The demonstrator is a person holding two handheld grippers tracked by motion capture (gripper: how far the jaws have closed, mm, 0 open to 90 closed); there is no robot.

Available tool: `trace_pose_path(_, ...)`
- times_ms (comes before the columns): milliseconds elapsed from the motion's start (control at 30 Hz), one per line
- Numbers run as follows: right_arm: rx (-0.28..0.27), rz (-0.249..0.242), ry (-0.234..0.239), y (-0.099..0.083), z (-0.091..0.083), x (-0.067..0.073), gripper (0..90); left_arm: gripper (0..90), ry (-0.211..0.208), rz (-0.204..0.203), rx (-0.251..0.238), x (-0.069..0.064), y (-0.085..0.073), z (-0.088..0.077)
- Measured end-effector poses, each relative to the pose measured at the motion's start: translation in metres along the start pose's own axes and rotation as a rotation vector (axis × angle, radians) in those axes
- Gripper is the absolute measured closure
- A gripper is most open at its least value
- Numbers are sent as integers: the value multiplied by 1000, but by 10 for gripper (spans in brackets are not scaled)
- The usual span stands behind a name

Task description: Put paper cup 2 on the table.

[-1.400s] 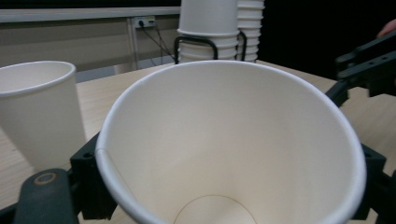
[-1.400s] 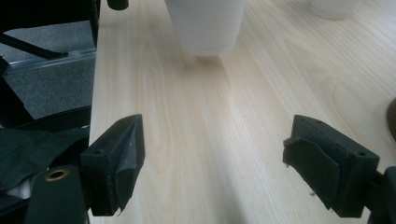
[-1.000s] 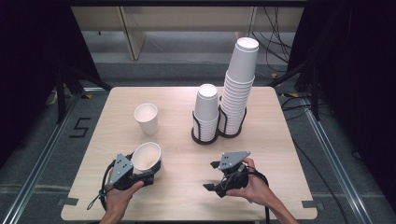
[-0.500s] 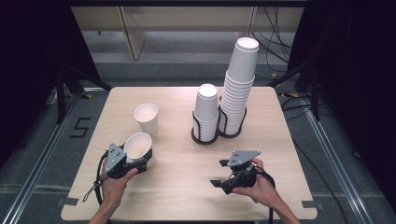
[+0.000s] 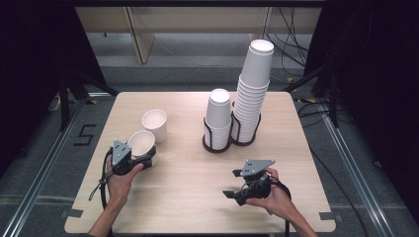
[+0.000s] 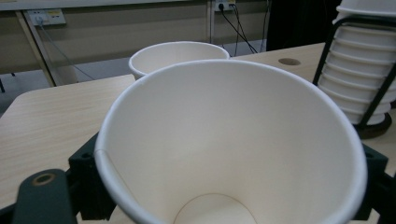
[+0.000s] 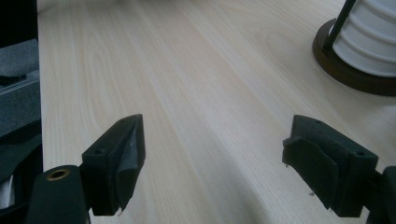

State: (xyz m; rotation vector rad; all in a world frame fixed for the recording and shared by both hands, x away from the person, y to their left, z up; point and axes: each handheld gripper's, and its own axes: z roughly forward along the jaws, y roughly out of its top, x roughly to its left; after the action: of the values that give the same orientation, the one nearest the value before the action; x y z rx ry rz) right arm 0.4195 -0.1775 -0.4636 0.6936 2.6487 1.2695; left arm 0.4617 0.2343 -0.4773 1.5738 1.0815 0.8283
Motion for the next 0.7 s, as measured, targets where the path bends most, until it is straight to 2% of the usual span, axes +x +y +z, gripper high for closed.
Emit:
trace_pose_path(100,-10,-16,6,0,0,-1,202,147,17,-4,6,4,-1,4)
trace_pose_path(333,-1,-9,16,0,1,1,201,144,44,-3,30,13,-6,11)
trace_pose_path(467,-2,-7,18,0,1,1,201,140,47,-4,34,17,-9,14)
trace_pose_path(700,-3,-7,21,0,1,1,200,107,24,-1,14,19,-13,15)
